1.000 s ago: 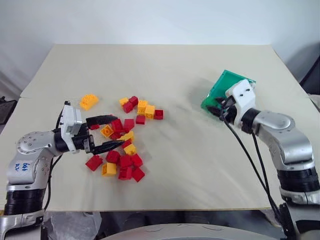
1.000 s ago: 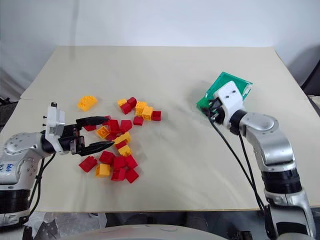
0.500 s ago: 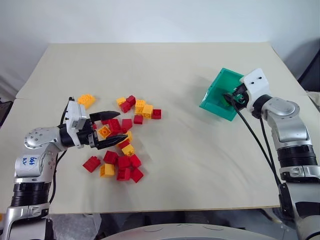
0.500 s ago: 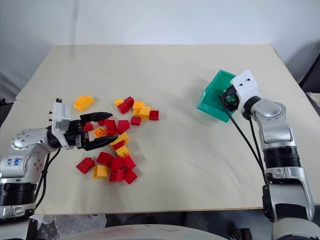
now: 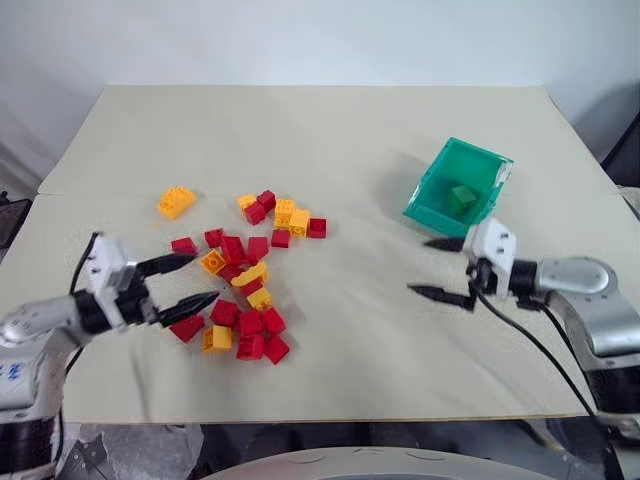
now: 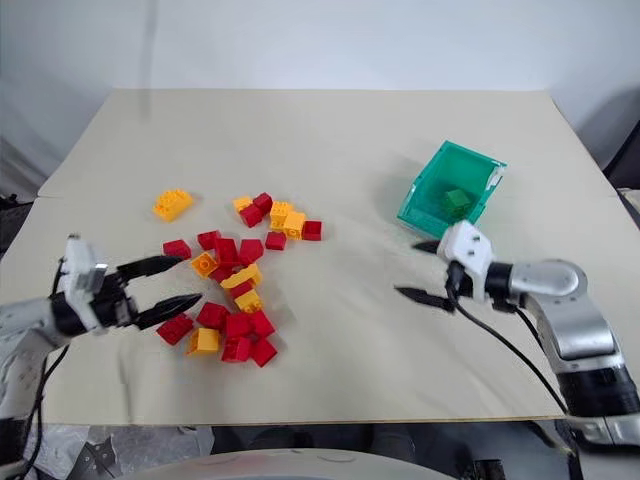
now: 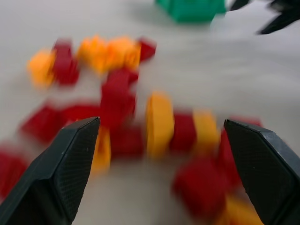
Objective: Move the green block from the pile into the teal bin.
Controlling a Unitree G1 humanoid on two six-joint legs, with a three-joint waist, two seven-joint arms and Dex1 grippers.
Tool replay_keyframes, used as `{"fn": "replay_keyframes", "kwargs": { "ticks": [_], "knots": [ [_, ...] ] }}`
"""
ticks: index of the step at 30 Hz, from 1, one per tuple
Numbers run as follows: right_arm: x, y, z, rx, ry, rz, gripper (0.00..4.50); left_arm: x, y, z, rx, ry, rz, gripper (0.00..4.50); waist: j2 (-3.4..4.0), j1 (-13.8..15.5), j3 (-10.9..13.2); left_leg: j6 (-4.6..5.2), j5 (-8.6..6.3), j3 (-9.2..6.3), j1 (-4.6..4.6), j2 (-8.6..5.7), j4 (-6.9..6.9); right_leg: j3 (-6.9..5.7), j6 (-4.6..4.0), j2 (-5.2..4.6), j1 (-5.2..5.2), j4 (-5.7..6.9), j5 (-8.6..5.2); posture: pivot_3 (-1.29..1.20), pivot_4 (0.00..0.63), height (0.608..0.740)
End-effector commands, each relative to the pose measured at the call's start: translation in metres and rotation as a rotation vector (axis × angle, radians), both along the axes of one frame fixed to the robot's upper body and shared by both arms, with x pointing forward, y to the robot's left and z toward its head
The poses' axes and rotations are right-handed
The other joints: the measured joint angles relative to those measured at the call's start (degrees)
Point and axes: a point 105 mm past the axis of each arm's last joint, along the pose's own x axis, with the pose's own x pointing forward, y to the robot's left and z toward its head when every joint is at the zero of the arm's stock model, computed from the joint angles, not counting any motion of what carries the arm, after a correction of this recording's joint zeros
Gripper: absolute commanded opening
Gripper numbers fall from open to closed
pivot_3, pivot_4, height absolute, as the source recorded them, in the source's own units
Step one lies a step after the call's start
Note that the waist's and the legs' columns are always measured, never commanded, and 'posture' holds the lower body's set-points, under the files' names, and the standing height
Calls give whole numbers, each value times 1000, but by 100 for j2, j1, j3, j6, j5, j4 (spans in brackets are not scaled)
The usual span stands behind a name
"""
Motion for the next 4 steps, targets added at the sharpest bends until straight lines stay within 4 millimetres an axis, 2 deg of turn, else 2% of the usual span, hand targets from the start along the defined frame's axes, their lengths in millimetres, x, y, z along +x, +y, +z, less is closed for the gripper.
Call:
{"fn": "replay_keyframes", "kwargs": {
  "ticks": [1, 4],
  "knots": [
    [0, -10, 13, -2, -58, 6, 4491, -11, 15, 15, 42, -58, 30, 4500, -1, -2, 0, 1, 1, 0, 2, -1, 2, 2, -1, -2, 0, 4, 2, 0, 150, 740],
    [4, -12, 12, 16, -53, -15, 4491, -17, 25, 12, 89, -52, 53, 4500, -1, -4, 0, -2, 2, 1, 13, 1, 2, 7, -6, -4, 2, 14, 2, 0, 150, 740]
  ]
}}
